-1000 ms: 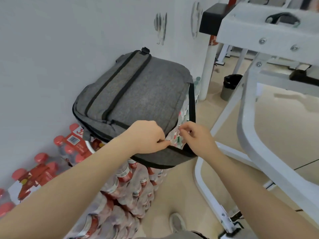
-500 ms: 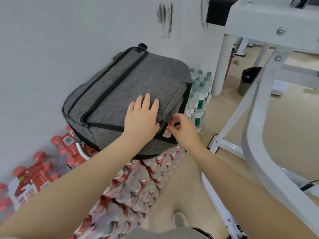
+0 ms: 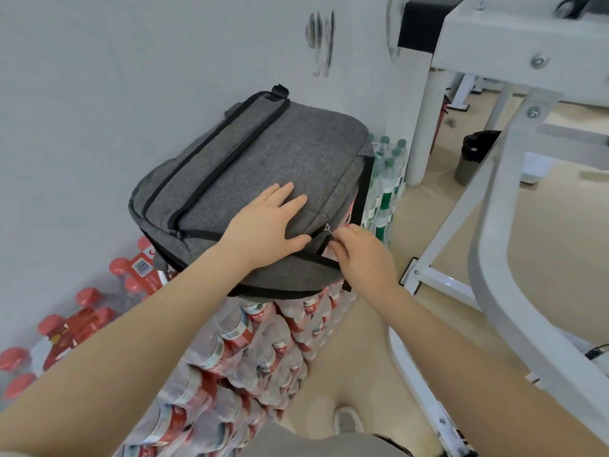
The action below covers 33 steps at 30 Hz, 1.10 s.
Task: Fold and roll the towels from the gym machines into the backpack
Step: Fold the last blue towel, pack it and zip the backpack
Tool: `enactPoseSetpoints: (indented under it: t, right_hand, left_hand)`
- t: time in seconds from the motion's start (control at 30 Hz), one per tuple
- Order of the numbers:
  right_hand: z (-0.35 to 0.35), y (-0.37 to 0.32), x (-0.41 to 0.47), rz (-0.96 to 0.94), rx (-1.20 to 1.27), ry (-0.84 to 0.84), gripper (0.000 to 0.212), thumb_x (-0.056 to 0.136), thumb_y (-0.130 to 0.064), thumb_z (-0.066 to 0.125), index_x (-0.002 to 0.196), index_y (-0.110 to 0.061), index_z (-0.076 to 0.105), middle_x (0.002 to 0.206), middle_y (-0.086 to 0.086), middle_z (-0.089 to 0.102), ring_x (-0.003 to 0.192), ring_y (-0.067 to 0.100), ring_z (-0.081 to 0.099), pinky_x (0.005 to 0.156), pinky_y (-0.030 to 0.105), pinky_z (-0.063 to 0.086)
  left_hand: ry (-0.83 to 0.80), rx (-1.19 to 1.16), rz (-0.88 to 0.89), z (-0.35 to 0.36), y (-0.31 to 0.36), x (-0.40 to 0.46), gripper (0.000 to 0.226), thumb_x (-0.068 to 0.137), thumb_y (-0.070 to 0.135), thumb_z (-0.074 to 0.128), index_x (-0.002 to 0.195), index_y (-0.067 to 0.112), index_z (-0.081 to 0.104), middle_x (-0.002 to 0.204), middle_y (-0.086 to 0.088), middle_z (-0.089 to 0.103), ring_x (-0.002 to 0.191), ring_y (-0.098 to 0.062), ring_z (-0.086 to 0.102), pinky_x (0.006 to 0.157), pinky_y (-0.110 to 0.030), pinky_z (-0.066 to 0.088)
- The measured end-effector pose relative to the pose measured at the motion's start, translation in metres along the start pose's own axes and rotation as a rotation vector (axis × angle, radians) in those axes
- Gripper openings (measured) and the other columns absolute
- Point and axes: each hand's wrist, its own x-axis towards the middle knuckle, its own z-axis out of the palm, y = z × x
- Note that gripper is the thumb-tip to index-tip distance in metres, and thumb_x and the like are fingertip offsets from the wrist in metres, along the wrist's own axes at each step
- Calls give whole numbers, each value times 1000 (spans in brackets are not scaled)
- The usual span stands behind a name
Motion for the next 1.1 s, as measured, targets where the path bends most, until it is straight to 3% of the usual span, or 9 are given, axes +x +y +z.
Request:
enactPoseSetpoints:
  t: [0.1, 0.2, 0.3, 0.43, 0.53, 0.7, 0.83, 0.93, 1.1]
  right_hand:
    - [-5, -3, -5, -115, -100, -9, 16, 91, -17, 53, 92, -8, 66, 88, 8, 62, 84, 26, 57, 54, 29, 37]
    - [-7, -21, -12, -245, -174, 1, 15, 83, -17, 54, 76, -10, 66, 72, 6, 61, 65, 27, 60, 44, 28, 43]
    - [-3, -42, -20, -412, -258, -10, 8, 77, -15, 59, 72, -15, 65, 67, 2, 59, 57, 22, 56, 45, 24, 39]
    - [2, -52, -32, -135, -87, 43, 32, 91, -28, 40, 91, -11, 67, 86, 8, 63, 78, 27, 60, 59, 32, 47]
    - [-1, -47, -47, 131, 108, 98, 27, 96, -21, 43, 117, -12, 57, 110, 4, 56, 92, 16, 50, 71, 22, 35]
    - [-8, -52, -75, 176, 229, 230, 21, 92, -21, 42, 106, -12, 55, 93, -3, 54, 71, -1, 40, 65, 8, 33]
    - [-8, -61, -86, 183, 325, 363, 15, 88, -18, 43, 95, -10, 54, 81, -7, 51, 69, 4, 48, 63, 21, 39]
    - [-7, -61, -77, 185, 252, 355, 12, 90, -11, 47, 96, -10, 57, 85, -7, 54, 70, 9, 47, 60, 17, 35]
    - [8, -59, -55, 237, 118, 130, 28, 91, -31, 52, 112, -14, 59, 111, 0, 59, 96, 16, 57, 71, 24, 41]
  left_hand:
    - [34, -22, 108, -5, -12, -16, 55, 92, 42, 46, 142, 24, 33, 155, 1, 18, 143, -16, 13, 114, -30, 17]
    - [60, -46, 227, -8, -25, -35, 47, 91, 43, 47, 130, 18, 50, 148, -1, 35, 139, -17, 28, 109, -29, 27]
    - [87, 5, 361, -6, -33, -50, 71, 79, 63, 36, 120, 10, 58, 136, -8, 51, 128, -23, 46, 103, -30, 31]
    - [10, 113, 444, -2, -38, -62, 97, 60, 77, 46, 138, 20, 39, 147, -2, 37, 133, -20, 37, 109, -32, 24]
    - [11, 213, 513, 5, -38, -66, 89, 67, 60, 65, 142, 27, 30, 151, 1, 28, 136, -19, 29, 111, -35, 20]
    - [200, 262, 612, 9, -30, -63, 57, 66, 42, 71, 117, 22, 54, 113, -4, 60, 94, -24, 62, 74, -35, 50]
    - [353, 134, 640, -11, -17, -49, 43, 75, 41, 46, 109, 17, 56, 105, -8, 60, 80, -27, 59, 61, -35, 51]
    - [435, 48, 489, -29, -13, -29, 35, 82, 33, 51, 109, 14, 61, 117, -12, 56, 93, -34, 55, 66, -39, 50]
    - [125, 183, 270, -11, -22, -3, 35, 91, 32, 51, 126, 26, 56, 135, -6, 43, 121, -30, 40, 98, -42, 36]
